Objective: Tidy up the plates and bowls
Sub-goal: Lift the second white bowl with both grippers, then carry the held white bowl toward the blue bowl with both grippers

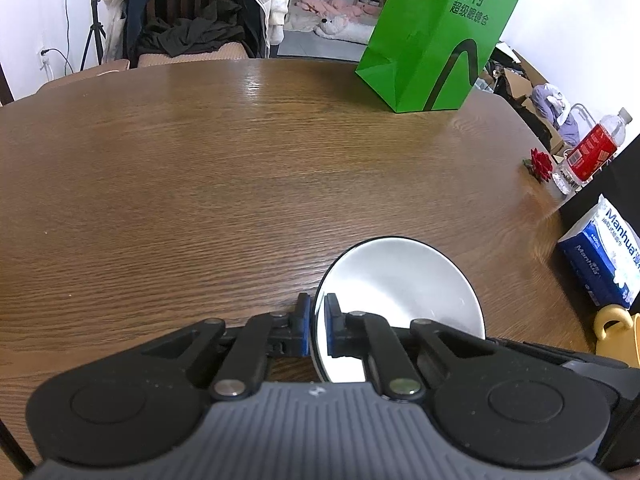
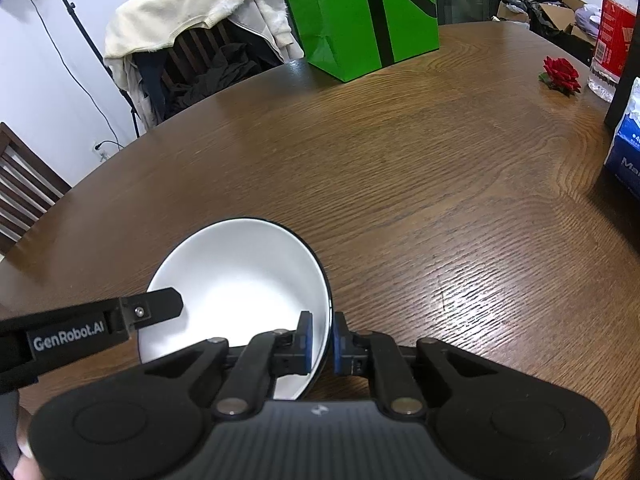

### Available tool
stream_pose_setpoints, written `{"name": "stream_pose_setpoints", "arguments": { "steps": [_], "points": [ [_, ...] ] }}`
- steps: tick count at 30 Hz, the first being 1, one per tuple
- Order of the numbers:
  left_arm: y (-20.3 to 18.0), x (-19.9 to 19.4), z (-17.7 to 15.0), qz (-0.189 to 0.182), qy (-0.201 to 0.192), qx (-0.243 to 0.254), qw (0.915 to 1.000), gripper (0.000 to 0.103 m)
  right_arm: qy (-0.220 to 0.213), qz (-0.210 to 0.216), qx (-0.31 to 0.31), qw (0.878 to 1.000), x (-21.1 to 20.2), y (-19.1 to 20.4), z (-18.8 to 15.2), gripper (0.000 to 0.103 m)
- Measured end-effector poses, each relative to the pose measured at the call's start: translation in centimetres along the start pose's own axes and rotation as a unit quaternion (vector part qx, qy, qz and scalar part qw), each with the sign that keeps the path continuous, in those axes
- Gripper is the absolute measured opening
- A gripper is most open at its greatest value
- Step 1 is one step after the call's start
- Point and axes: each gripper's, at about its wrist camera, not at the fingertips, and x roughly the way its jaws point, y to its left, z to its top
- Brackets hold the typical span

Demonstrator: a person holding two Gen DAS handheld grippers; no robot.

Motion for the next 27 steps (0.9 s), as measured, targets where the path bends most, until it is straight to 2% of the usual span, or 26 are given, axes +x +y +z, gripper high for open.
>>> {"name": "stream_pose_setpoints", "arguments": {
  "steps": [27],
  "points": [
    [0.3, -2.9, -1.5, 0.006, -0.014, 0.008, 0.9998, 0.008, -0.013, 0.005, -0.006, 1.000, -2.2, 1.1, -1.6, 0.008]
  ]
}}
